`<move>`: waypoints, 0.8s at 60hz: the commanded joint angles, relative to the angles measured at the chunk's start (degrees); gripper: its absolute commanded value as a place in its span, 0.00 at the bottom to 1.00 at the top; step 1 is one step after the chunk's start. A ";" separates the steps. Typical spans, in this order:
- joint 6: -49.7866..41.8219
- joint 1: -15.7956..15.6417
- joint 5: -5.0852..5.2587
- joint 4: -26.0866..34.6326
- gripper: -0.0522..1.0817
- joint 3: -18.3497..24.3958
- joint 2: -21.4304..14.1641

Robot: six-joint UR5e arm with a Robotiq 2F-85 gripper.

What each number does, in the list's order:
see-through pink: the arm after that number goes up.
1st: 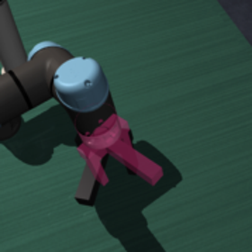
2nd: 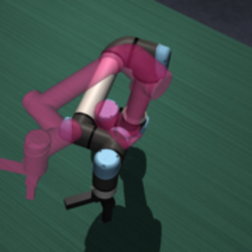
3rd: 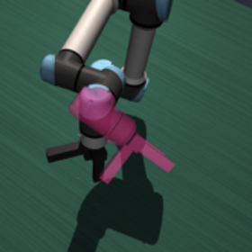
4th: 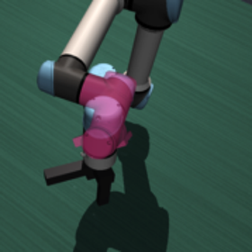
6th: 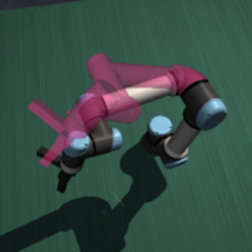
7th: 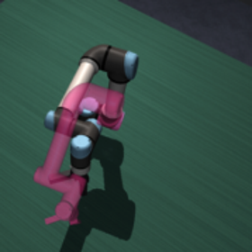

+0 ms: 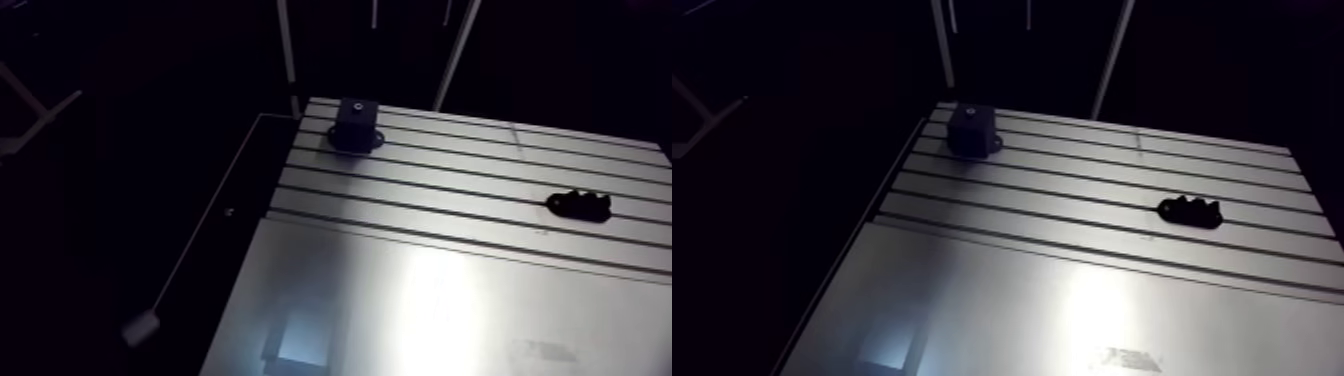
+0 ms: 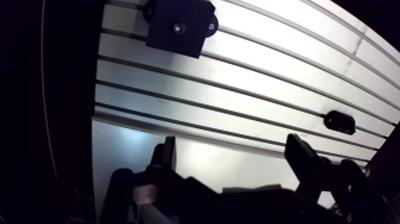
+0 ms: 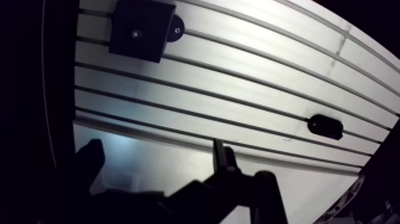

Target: Pick up the M10 bolt and insert it into the hole until fully seated.

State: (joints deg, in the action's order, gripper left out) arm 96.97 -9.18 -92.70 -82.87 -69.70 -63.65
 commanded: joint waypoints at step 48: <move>-0.14 17.89 0.97 -3.38 0.05 -16.63 -22.35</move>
State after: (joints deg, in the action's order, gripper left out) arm 97.20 2.61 -92.34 -84.91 -79.69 -78.10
